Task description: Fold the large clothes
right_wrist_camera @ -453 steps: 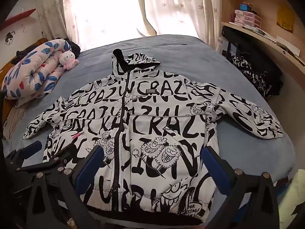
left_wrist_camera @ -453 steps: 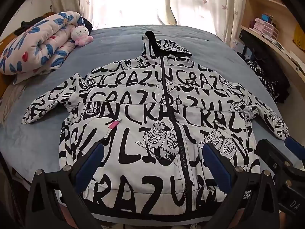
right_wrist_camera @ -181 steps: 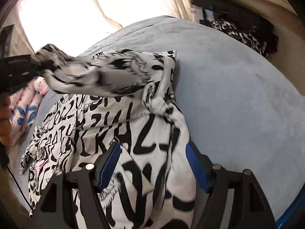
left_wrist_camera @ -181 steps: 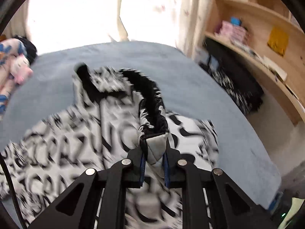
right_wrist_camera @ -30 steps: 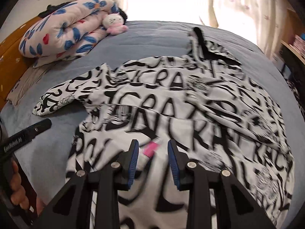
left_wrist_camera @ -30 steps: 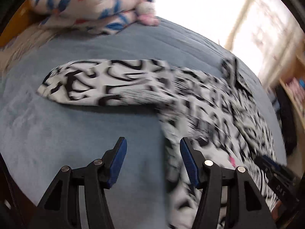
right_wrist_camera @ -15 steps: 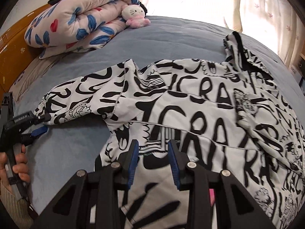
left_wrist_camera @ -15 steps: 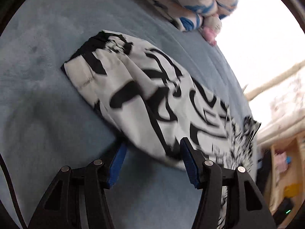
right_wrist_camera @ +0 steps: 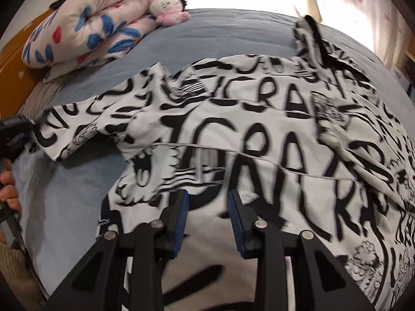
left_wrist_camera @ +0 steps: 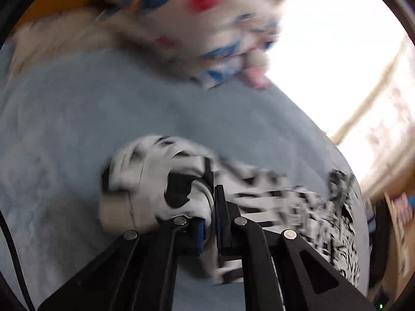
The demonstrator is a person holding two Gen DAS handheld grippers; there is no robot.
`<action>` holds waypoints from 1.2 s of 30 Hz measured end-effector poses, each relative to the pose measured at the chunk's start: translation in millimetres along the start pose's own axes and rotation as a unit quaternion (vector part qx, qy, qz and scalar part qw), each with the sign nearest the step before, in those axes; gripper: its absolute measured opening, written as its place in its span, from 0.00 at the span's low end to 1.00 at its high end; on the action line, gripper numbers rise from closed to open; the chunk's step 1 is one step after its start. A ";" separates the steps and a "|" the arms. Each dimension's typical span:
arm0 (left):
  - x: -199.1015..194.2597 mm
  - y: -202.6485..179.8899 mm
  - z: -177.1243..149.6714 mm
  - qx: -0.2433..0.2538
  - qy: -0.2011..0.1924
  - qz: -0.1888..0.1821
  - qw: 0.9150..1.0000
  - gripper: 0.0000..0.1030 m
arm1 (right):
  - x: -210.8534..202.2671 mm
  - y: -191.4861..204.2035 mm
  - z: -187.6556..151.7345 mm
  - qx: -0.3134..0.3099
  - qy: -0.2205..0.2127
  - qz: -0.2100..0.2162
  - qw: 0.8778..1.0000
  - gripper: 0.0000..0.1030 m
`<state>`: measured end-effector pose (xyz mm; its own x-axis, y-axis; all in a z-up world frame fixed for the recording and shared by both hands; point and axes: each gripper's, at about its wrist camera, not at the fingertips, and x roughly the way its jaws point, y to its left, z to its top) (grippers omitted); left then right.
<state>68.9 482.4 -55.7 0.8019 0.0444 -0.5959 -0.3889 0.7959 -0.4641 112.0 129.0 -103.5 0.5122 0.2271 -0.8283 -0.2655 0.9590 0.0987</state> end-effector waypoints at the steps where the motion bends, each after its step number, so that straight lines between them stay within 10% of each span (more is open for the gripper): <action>1: -7.1 -24.5 -0.7 0.025 -0.007 -0.013 1.000 0.04 | -4.4 -6.8 -0.5 0.007 -0.004 0.000 1.000 0.31; 10: -21.9 -223.9 -89.1 0.212 0.030 -0.142 0.966 0.04 | -46.5 -100.6 -15.5 0.088 -0.040 -0.026 0.995 0.31; 19: 55.0 -289.1 -229.5 0.306 0.209 -0.120 0.921 0.36 | -50.3 -190.4 -44.5 0.176 -0.027 -0.038 0.983 0.31; 23: 35.9 -275.3 -235.4 0.297 0.207 -0.132 0.923 0.57 | -45.4 -206.0 -50.1 0.196 -0.023 -0.016 0.980 0.31; 30: -5.5 -251.2 -210.8 0.259 0.176 -0.136 0.940 0.62 | -34.5 -195.4 -41.6 0.192 -0.013 0.046 0.980 0.32; 32: -12.6 -241.2 -201.1 0.243 0.167 -0.130 0.947 0.62 | -30.2 -189.6 -34.5 0.186 -0.011 0.063 0.980 0.50; 36: -17.4 -218.6 -184.9 0.203 0.161 -0.114 0.959 0.62 | -20.3 -181.9 -19.7 0.176 -0.006 0.076 0.981 0.56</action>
<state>56.0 196.0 -65.1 0.6376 -0.2955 -0.7114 0.0414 0.9353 -0.3514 133.7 -53.4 -115.5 0.4994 0.3727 -0.7821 -0.0418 0.9121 0.4079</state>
